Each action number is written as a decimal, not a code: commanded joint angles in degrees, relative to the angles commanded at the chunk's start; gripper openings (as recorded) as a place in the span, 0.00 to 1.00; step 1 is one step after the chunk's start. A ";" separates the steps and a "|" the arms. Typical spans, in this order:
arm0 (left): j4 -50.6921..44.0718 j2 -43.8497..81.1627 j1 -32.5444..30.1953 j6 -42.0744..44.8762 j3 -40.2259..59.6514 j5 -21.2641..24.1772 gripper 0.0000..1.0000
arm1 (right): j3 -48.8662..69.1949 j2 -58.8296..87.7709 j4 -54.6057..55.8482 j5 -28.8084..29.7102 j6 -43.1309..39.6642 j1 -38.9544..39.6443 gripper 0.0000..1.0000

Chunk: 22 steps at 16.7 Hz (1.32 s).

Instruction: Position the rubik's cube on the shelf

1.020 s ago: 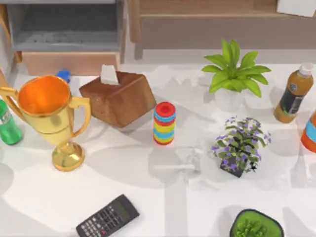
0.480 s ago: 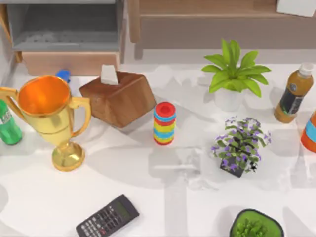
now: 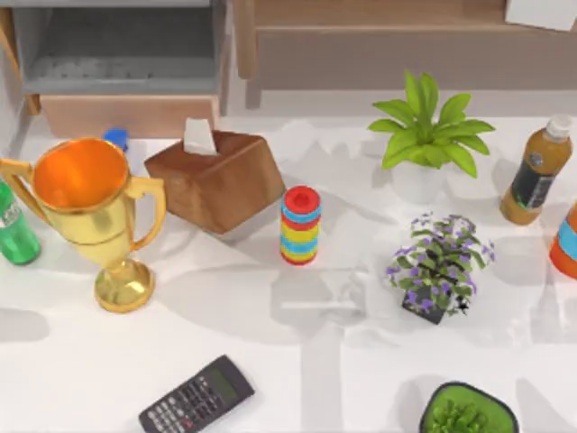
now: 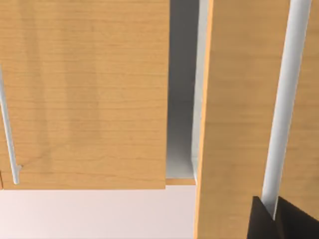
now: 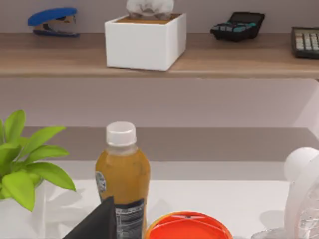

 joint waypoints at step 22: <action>0.17 -0.11 0.17 0.01 -0.23 0.17 1.00 | 0.00 0.00 0.00 0.00 0.00 0.00 1.00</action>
